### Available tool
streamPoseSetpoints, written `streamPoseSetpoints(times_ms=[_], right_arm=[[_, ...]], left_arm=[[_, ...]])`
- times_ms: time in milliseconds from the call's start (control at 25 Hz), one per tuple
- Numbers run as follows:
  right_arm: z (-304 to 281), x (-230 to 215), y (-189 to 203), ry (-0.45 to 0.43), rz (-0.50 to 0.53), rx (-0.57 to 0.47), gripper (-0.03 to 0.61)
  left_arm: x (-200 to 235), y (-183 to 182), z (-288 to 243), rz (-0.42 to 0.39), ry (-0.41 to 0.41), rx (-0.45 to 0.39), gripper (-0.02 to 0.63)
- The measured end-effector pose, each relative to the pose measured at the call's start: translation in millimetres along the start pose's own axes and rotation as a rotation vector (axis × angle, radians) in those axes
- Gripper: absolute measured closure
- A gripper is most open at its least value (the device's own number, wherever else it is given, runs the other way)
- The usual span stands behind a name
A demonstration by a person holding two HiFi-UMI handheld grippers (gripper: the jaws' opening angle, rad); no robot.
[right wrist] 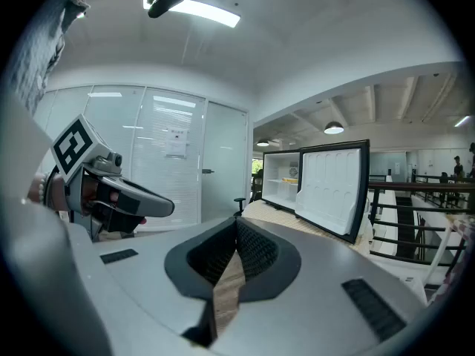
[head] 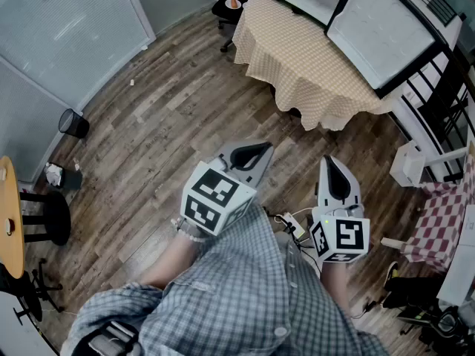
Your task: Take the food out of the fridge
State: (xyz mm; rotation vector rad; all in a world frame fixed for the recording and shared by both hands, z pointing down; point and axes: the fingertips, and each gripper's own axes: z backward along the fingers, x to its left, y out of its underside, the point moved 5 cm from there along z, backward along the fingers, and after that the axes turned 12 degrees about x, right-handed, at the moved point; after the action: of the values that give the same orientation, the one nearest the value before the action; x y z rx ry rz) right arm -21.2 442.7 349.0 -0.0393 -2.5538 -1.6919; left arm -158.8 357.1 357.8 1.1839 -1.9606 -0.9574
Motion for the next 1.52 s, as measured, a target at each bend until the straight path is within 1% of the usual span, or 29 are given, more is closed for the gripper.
streamPoseSetpoints(times_ms=[240, 560, 760, 920, 1200, 1520], right_arm=[[0, -2, -1, -0.006, 0.006, -0.003, 0.569], [-4, 0, -3, -0.013, -0.035, -0.012, 0.569], [-6, 7, -4, -0.011, -0.032, -0.003, 0.569], [-7, 11, -5, -0.011, -0.025, -0.002, 0.569], [-5, 24, -2, -0.03, -0.01, 0.013, 0.569], [-9, 23, 0, -0.053, 0.006, 0.039, 0.569]], left_arm=[[-2, -2, -1, -0.01, -0.005, -0.018, 0.609], [5, 0, 4, 0.001, -0.016, -0.024, 0.607], [14, 5, 11, 0.02, -0.022, -0.028, 0.608], [18, 7, 16, 0.019, -0.031, -0.042, 0.609], [25, 20, 32, 0.065, -0.064, -0.043, 0.609], [34, 28, 43, 0.101, -0.12, -0.065, 0.609]])
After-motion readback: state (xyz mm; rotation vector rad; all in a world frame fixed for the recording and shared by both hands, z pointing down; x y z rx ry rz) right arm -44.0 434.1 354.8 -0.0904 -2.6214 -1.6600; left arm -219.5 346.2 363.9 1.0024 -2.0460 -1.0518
